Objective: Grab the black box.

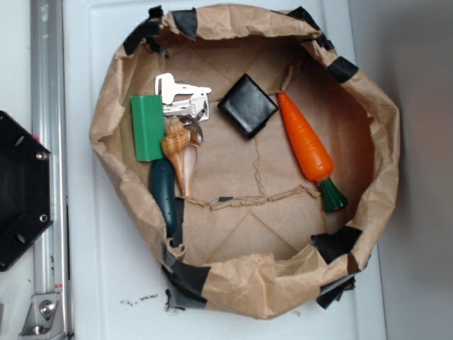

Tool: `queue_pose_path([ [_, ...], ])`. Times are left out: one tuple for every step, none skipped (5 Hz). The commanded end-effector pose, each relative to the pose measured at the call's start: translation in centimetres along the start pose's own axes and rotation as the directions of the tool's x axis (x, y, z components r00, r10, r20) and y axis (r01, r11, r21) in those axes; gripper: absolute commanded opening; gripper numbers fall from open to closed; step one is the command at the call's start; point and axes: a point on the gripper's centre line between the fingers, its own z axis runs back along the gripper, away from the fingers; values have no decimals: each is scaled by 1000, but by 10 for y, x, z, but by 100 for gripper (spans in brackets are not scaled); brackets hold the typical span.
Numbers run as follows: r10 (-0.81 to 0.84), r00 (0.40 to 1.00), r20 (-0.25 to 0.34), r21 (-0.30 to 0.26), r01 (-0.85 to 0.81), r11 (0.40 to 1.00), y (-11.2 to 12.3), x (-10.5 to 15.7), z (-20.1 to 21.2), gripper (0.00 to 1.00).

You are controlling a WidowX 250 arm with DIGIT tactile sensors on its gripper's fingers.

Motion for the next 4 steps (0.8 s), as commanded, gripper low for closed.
queue_pose_path([
  [0,1000,0,0,0,1000,0,0,0,100],
  [256,967,11,-60,-255,965,14,49,-14,100],
  [484,874,-28,15,-484,875,22,92,-28,100],
  [660,752,-13,59,-658,751,34,115,-57,100],
])
